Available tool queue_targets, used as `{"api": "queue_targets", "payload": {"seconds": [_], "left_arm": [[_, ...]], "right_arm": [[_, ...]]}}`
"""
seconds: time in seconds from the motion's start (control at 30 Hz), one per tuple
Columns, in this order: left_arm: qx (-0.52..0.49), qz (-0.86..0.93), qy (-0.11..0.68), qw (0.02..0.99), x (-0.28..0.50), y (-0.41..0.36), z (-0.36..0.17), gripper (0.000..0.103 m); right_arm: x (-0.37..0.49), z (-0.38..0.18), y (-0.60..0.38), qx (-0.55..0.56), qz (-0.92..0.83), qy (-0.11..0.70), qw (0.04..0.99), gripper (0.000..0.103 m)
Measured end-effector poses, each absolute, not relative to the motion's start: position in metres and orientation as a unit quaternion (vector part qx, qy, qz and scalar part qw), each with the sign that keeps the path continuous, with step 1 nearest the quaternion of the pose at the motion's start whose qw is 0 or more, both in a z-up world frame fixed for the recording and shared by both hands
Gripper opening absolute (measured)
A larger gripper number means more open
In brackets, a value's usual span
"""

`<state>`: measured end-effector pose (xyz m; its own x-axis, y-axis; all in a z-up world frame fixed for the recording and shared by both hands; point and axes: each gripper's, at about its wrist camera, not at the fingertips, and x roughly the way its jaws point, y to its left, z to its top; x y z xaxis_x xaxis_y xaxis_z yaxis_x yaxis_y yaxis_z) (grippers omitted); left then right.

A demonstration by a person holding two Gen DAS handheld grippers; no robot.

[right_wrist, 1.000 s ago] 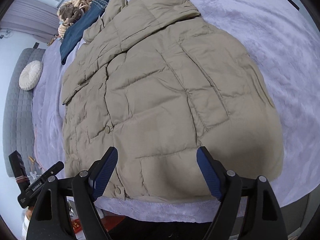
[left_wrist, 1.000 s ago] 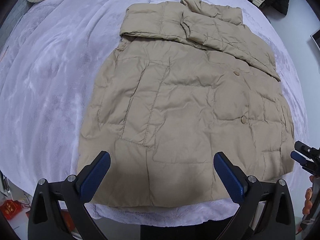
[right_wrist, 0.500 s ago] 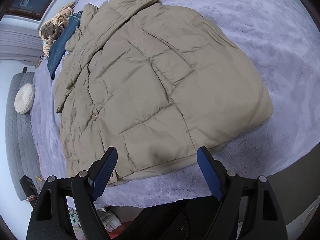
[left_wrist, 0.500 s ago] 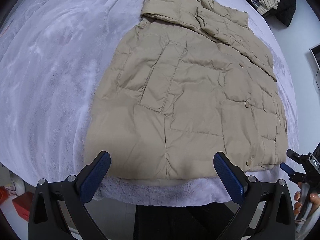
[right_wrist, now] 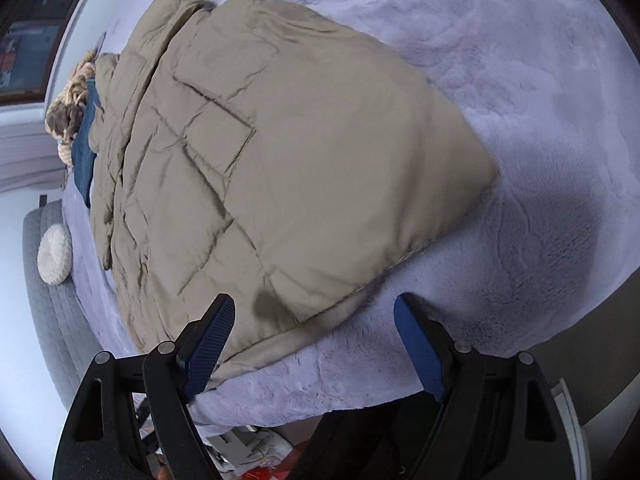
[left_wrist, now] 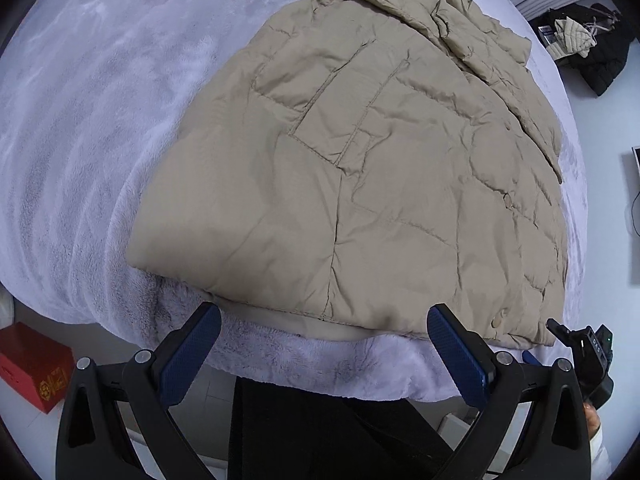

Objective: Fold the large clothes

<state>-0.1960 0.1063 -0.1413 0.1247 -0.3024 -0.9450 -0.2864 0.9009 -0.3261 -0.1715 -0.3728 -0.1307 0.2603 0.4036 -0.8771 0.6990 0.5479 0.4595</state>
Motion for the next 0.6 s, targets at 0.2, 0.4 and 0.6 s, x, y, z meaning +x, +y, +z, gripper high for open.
{"api": "queue_targets", "payload": {"seconds": [0.2,0.4,0.6], "left_arm": [[-0.247,-0.005,0.663,0.706,-0.206,0.113,-0.151,0.103],[-0.304,-0.014,0.662,0.685,-0.214,0.132,-0.169,0.103],[-0.366,-0.011,0.628,0.687,-0.198,0.142,-0.177,0.103]], "right_arm": [[-0.163,-0.134,-0.376,0.507,-0.106,0.547,0.658,0.084],[-0.15,-0.129,-0.365,0.539,-0.066,0.51,0.667,0.084],[-0.156,-0.132,-0.371,0.565,-0.069,0.495,0.657,0.084]]}}
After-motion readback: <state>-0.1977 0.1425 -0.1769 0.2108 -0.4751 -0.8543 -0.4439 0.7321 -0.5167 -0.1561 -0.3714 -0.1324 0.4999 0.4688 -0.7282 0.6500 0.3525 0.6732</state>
